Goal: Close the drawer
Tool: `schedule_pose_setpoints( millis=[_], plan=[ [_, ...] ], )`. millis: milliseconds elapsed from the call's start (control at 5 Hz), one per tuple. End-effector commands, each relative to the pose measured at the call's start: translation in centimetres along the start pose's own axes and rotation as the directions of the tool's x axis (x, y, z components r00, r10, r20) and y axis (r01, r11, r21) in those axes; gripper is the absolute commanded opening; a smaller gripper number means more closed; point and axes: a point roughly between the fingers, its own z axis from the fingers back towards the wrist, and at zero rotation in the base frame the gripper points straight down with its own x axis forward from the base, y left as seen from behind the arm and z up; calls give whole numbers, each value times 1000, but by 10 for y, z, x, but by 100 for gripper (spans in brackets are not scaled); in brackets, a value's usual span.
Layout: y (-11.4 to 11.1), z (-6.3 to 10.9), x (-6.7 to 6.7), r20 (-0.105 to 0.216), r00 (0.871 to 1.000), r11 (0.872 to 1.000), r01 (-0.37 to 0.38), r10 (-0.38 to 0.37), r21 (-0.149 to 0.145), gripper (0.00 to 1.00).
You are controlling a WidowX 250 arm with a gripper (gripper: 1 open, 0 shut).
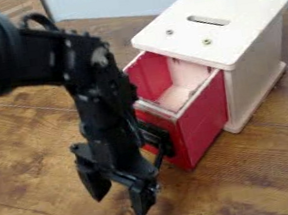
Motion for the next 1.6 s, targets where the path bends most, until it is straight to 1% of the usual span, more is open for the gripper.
schedule_pose_setpoints(
  millis=[0,200,600,1000,1400],
  plan=[
    [11,13,9,60,998,1000,-14,13,9,100],
    [16,15,14,66,997,999,-36,35,6,100],
    [23,21,25,84,996,1000,-31,30,4,100],
    [27,35,28,101,994,999,-34,34,1,100],
    [16,32,38,110,994,1000,6,-6,-1,100]
  ],
)
